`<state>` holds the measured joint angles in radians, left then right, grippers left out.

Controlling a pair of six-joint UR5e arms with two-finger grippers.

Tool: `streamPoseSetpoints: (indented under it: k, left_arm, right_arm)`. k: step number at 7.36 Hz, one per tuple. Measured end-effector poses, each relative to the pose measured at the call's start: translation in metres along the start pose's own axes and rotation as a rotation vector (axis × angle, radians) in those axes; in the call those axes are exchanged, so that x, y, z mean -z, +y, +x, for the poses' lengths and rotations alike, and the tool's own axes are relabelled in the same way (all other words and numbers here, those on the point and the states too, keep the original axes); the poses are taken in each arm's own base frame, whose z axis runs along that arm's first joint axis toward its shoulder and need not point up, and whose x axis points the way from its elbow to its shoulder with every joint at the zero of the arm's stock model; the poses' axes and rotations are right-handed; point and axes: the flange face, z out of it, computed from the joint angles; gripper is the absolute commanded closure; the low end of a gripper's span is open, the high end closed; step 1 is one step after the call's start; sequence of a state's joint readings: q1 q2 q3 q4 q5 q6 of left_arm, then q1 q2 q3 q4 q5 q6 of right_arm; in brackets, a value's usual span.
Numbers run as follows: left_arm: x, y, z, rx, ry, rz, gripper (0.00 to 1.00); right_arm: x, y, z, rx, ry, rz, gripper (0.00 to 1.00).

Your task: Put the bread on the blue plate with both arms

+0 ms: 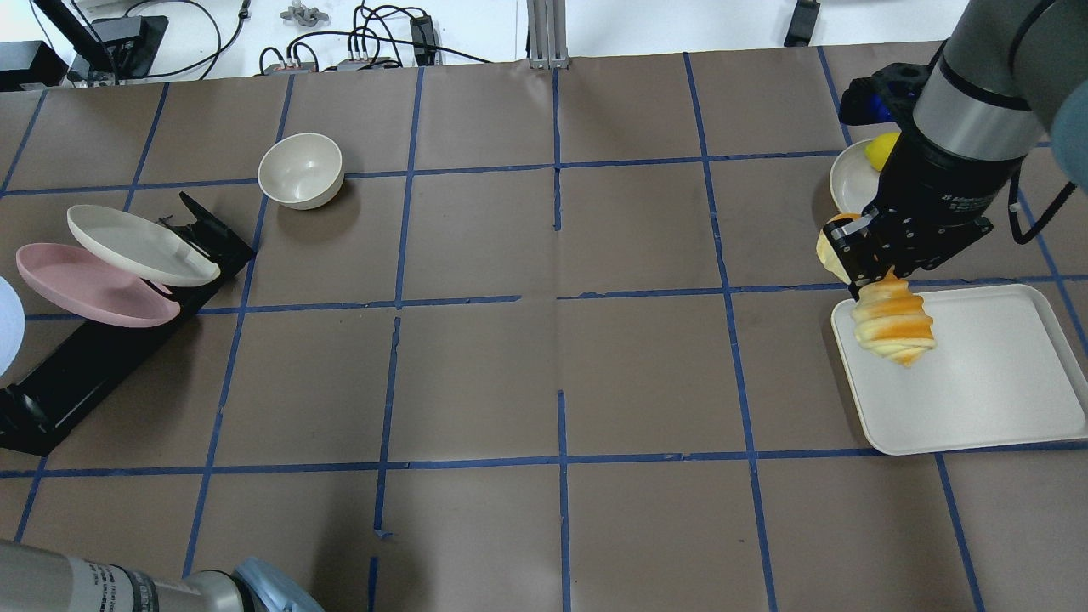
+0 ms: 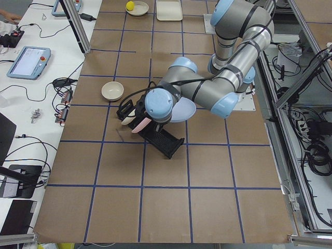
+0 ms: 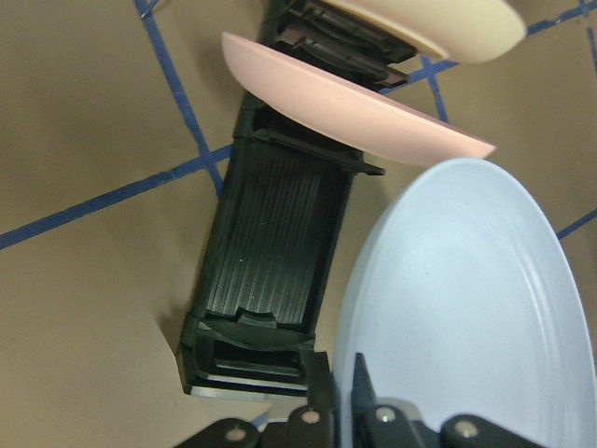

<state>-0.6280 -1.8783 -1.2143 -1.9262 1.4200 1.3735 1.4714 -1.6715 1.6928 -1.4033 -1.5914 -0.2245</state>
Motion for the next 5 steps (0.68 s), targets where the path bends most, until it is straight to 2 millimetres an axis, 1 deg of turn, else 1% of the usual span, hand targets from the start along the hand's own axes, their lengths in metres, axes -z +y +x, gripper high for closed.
streamPoseSetpoints:
  k: [1, 2, 3, 4, 5]
  left_arm:
    - [0.007, -0.031, 0.05, -0.039, -0.021, -0.013, 0.91]
    - [0.002, -0.068, 0.101, -0.061, -0.034, -0.033, 0.91]
    - [-0.014, -0.103, 0.142, -0.068, -0.031, -0.052, 0.91]
    - [-0.04, -0.141, 0.182, -0.082, -0.023, -0.07, 0.91]
    - [-0.075, -0.176, 0.222, -0.091, -0.024, -0.089, 0.91]
  right_arm:
    - [0.001, -0.001, -0.003, 0.004, 0.003, 0.001, 0.92]
    - [0.002, -0.001, -0.006, 0.01, 0.01, 0.002, 0.92]
    - [0.003, 0.0, -0.009, 0.021, 0.027, 0.002, 0.92]
    - [0.003, 0.001, -0.014, 0.038, 0.056, 0.0, 0.92]
    - [0.003, 0.001, -0.019, 0.052, 0.078, -0.003, 0.92]
